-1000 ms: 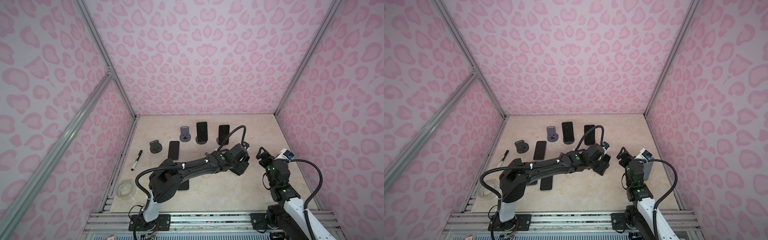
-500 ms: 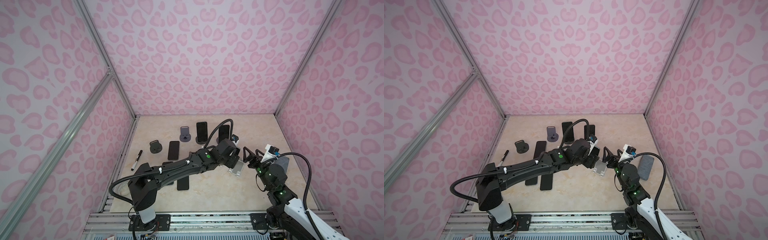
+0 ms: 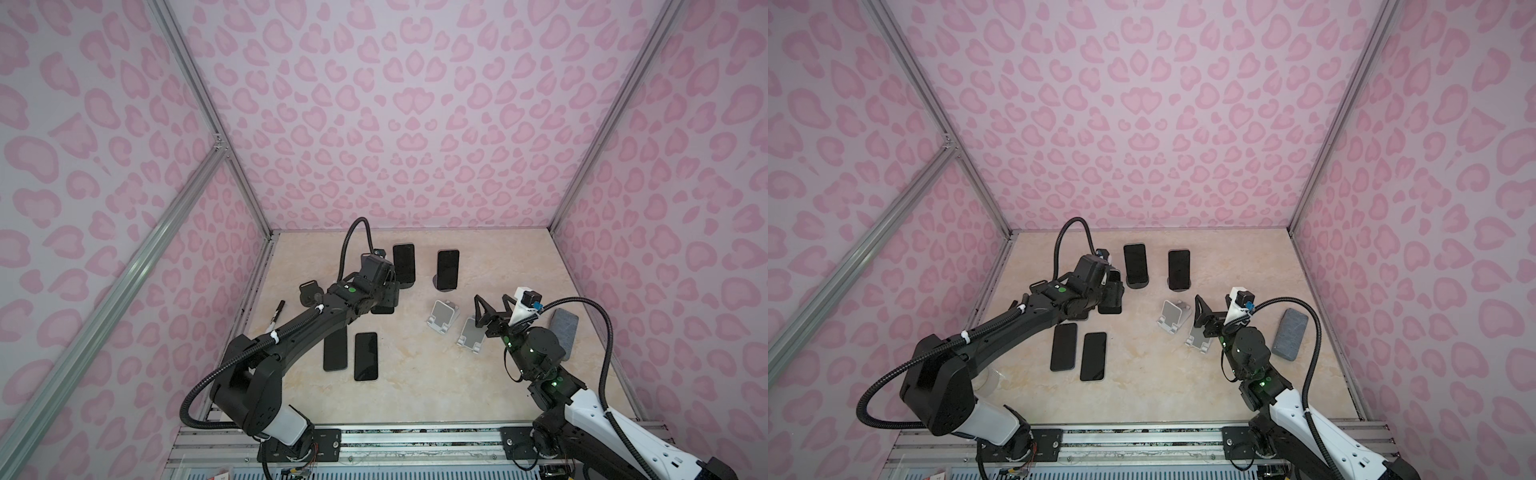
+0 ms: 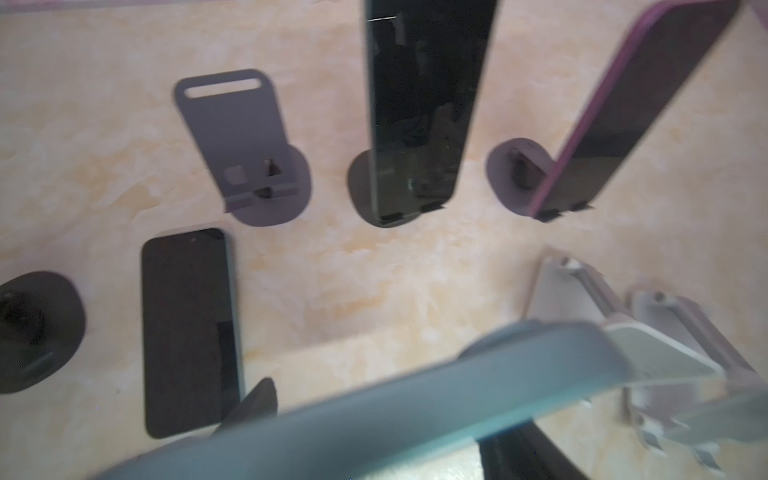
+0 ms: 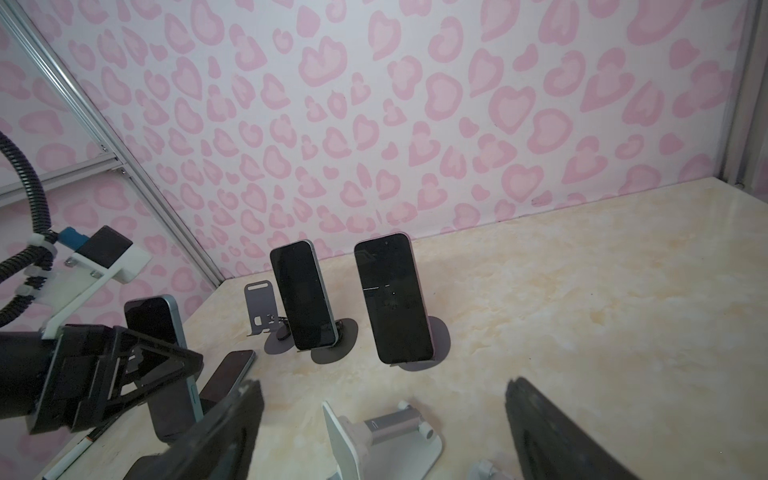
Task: Remove the phone from the phone stand
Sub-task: 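Close the left gripper on the teal-edged phone and lift it off the stand, then carry the held phone toward the dark grey stands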
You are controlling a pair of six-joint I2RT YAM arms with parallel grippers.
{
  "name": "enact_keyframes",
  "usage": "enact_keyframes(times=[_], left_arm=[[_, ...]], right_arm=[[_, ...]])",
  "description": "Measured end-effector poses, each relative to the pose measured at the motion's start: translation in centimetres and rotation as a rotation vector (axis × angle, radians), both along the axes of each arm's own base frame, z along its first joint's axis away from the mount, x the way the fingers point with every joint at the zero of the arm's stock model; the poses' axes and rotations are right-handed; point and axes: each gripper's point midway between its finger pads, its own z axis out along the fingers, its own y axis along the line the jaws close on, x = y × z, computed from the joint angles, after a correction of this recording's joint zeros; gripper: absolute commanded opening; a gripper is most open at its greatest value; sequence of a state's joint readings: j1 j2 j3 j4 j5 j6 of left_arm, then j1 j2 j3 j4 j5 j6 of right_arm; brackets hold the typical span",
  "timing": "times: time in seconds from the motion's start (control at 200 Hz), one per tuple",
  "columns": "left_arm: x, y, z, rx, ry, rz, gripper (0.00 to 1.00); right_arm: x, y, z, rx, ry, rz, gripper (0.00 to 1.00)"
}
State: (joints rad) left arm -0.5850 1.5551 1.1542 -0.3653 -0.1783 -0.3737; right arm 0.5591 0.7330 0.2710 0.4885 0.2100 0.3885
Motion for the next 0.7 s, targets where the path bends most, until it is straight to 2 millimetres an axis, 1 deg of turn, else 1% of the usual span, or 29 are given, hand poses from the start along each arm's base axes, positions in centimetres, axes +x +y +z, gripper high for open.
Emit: enact_keyframes(times=[0.05, 0.13, 0.235, 0.42, 0.505, 0.585, 0.7], left_arm=[[0.6, 0.5, -1.1, 0.002, 0.029, 0.014, 0.58], [1.4, 1.2, -3.4, 0.010, 0.091, 0.047, 0.58], [2.3, 1.7, -5.2, 0.028, 0.137, 0.073, 0.58], [3.9, 1.1, -6.5, 0.033, 0.162, 0.078, 0.58], [4.6, 1.3, -7.2, 0.038, 0.173, 0.089, 0.58], [4.7, 1.6, -7.8, 0.048, 0.187, 0.097, 0.58], [4.2, 1.7, -8.7, 0.061, 0.220, 0.092, 0.58]], right_arm=[[0.1, 0.0, -0.3, -0.005, 0.007, -0.005, 0.93], [0.3, 0.1, -0.8, -0.015, 0.023, -0.006, 0.93], [0.3, 0.1, -0.8, -0.015, 0.025, -0.007, 0.93], [0.1, -0.3, -0.1, -0.003, 0.004, -0.021, 0.93], [0.2, -0.4, -0.1, 0.003, 0.007, -0.025, 0.93], [0.3, -0.3, -0.2, 0.002, 0.013, -0.025, 0.93], [0.4, -0.2, -0.1, 0.001, 0.017, -0.026, 0.93]])
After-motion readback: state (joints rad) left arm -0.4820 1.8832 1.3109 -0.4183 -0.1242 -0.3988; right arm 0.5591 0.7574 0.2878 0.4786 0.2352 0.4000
